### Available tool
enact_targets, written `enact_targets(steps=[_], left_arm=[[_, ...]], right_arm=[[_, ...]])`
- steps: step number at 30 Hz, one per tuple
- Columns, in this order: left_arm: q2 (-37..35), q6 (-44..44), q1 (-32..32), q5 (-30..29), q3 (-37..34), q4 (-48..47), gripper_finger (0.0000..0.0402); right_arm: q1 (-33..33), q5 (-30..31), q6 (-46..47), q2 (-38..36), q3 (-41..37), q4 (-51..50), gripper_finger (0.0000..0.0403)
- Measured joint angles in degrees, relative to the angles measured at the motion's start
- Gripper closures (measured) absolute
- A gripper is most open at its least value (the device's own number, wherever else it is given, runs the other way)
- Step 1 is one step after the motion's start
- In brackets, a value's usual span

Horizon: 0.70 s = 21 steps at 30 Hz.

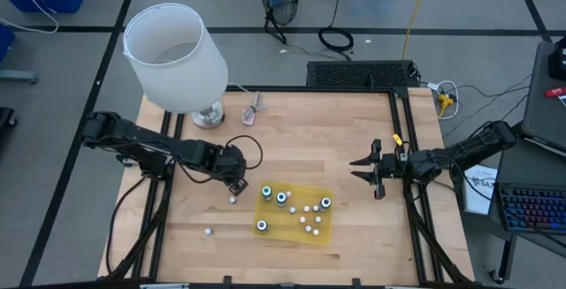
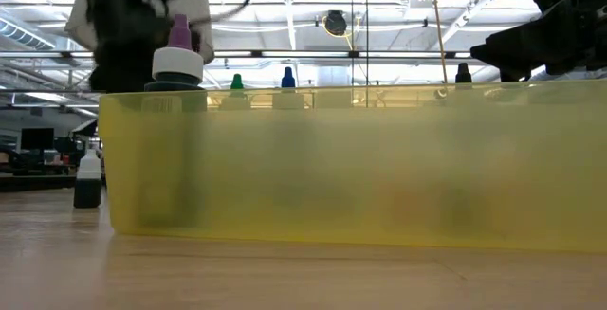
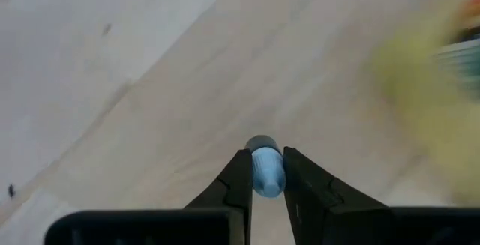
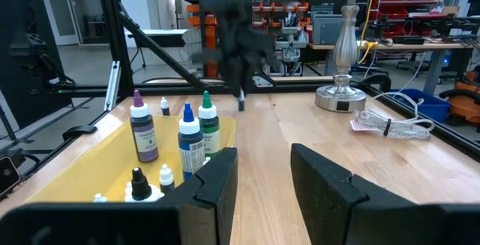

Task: Pick & Place food coloring
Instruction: Put the small dark blue food coloring bottle into the yellow container

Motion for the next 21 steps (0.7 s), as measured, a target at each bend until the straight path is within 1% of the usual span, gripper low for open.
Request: enact_targets(steps=[3,6,10,12,15,17,21], left_arm=[[-0.06,2.69,-2.52,-1.27,5.56,0.09,0.0348],[-0.06,7.17,-5.77,-2.31,12.0,1.25,0.0348],[-0.07,14.11,-10.66,-6.46,20.49,6.62,0.0348],[1.18,16.62,-12.64,-7.26,24.14,8.54,0.0348],[5.58,17.96,-14.65,-8.7,29.16,6.14,0.0348],[10.0,18.01,-15.16,-8.82,32.33,4.31,0.0348],[21.11,18.56,-14.65,-5.1,40.08,-0.23,0.0348]], right_arm=[[0.0,-0.01,0.0,0.02,0.01,0.0,0.0289],[0.0,0.0,0.0,0.02,-0.01,-0.04,0.0289],[0.0,0.01,0.0,0.02,0.01,-0.04,0.0289],[-0.01,0.01,0.0,0.02,0.0,-0.04,0.0289],[-0.02,-0.01,0.0,0.0,0.01,-0.05,0.0289],[-0.02,-0.01,0.0,0.02,0.0,-0.07,0.0289],[-0.01,0.01,0.0,0.02,-0.01,-0.07,0.0289]])
